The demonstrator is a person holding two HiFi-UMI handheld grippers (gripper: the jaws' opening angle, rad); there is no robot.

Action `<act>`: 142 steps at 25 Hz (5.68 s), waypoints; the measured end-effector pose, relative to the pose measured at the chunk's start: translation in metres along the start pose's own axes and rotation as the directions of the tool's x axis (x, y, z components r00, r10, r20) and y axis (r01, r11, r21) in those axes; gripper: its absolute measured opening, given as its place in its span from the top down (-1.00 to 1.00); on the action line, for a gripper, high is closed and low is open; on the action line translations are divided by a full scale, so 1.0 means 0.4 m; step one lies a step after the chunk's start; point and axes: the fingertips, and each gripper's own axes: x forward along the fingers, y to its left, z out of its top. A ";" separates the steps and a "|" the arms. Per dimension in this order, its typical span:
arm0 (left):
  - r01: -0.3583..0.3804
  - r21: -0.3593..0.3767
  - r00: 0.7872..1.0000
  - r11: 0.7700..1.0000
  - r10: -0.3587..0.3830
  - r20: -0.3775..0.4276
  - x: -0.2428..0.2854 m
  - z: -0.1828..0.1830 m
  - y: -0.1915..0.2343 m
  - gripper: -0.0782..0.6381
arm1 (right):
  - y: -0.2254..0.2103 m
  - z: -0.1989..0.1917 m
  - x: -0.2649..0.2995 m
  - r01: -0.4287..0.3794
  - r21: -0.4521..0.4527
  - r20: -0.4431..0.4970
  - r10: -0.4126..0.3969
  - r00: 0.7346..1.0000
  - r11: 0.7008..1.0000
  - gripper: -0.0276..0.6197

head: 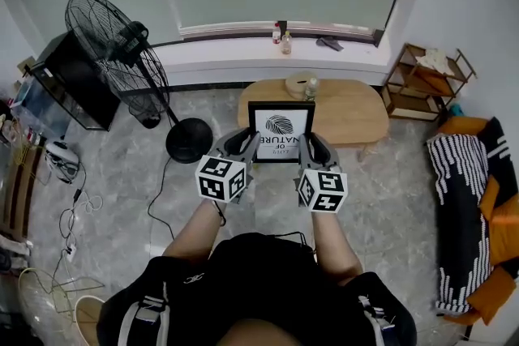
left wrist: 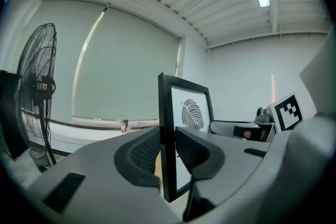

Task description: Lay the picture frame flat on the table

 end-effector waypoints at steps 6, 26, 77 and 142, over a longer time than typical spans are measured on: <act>-0.022 0.003 1.000 1.000 0.022 -0.002 0.045 -0.004 -0.027 0.49 | -0.055 -0.004 0.013 -0.022 0.008 -0.010 0.022 1.000 1.000 0.64; 0.004 -0.021 1.000 1.000 -0.004 0.001 0.194 -0.036 0.026 0.49 | -0.143 -0.043 0.131 -0.004 -0.004 -0.043 0.004 0.999 1.000 0.64; 0.011 -0.168 0.975 0.986 -0.048 -0.217 1.124 -0.035 0.925 0.49 | -0.361 -0.176 1.391 0.030 0.038 -0.330 -0.016 0.944 0.999 0.64; -0.359 -0.325 0.564 0.875 -0.075 -0.823 1.531 -1.254 1.098 0.43 | -0.769 -1.375 1.648 0.084 0.098 -0.926 0.060 0.371 0.992 0.54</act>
